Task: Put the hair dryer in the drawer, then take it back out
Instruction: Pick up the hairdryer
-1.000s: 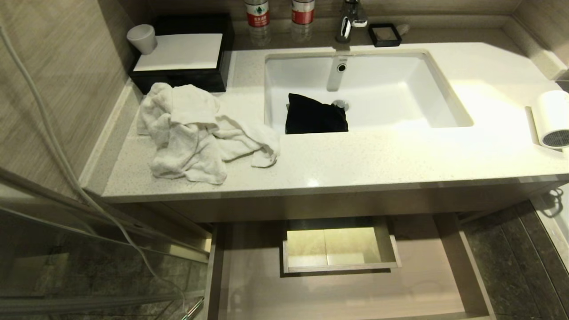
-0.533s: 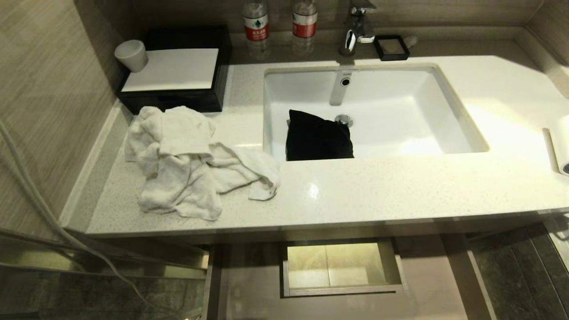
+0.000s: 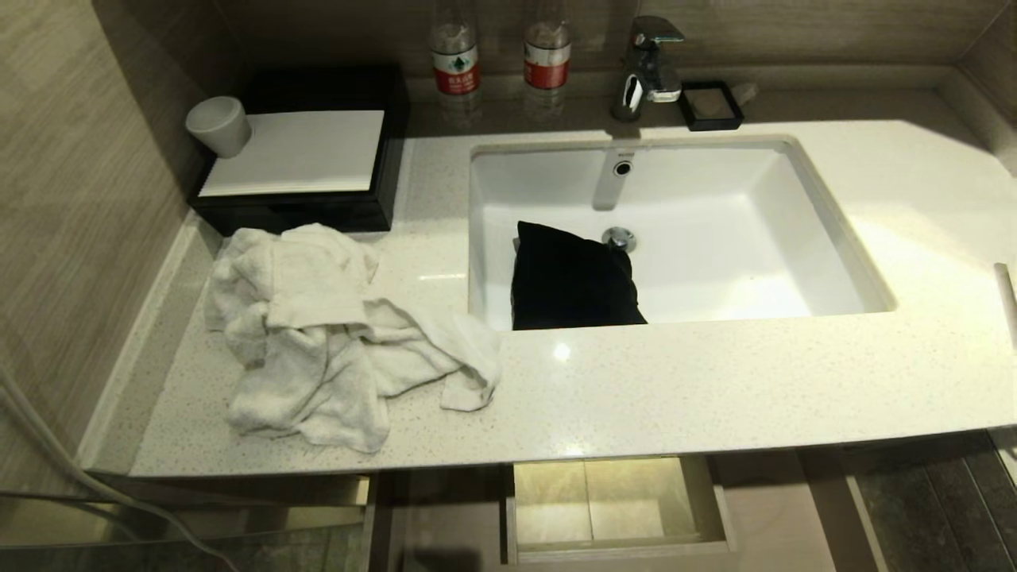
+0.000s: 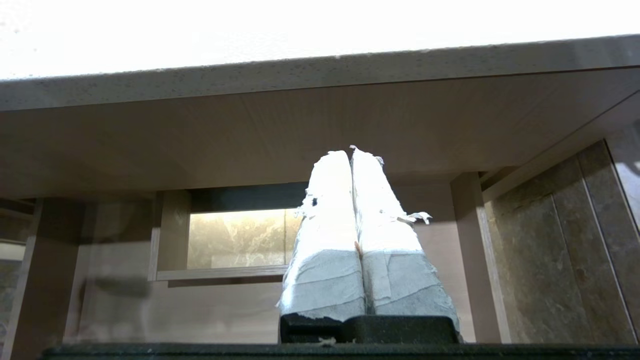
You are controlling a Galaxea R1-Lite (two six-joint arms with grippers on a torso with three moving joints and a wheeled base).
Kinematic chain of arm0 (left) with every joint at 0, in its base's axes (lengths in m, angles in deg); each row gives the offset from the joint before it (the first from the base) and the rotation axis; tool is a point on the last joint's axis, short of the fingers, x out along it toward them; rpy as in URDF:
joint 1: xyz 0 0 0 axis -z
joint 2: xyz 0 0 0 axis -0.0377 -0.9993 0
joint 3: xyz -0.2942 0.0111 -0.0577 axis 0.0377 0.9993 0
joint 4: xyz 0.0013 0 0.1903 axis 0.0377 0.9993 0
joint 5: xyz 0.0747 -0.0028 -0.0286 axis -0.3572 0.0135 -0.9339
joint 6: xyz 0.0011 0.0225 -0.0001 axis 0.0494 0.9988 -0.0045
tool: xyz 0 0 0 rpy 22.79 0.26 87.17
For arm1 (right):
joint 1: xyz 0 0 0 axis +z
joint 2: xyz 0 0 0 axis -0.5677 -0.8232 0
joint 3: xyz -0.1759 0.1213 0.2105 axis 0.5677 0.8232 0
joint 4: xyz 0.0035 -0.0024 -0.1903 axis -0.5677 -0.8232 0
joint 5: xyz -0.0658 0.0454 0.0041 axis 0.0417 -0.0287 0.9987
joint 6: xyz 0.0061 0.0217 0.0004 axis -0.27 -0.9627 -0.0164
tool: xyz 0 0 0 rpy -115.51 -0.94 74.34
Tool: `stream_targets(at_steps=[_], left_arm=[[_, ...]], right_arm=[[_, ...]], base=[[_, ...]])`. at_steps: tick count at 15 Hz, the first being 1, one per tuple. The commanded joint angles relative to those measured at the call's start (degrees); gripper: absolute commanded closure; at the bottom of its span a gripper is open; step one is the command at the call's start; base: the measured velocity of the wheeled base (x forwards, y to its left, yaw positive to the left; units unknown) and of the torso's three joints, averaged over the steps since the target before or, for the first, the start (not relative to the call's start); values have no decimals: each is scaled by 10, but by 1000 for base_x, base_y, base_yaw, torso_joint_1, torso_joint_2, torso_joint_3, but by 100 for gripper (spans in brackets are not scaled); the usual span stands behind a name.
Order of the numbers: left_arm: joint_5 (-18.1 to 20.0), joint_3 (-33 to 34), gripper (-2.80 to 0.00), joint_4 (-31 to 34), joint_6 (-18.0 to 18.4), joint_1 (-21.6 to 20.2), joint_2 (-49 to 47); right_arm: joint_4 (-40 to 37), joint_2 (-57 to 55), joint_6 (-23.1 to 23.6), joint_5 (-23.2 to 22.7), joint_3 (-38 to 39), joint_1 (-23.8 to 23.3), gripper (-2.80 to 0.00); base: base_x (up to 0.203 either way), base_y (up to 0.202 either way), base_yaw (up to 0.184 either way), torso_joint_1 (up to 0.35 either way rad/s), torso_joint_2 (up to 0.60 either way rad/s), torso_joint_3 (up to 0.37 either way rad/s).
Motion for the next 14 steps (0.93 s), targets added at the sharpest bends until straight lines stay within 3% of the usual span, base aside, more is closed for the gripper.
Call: stream_targets(at_steps=[1,14], left_arm=[[0,0,0,0,0,0,0],[0,0,0,-1,0,0,0]], right_arm=[[0,0,0,0,1,0,0],[0,0,-3,0,1,0,0]], base=[[0,0,0,22,-25,7],[0,0,0,0,0,0]])
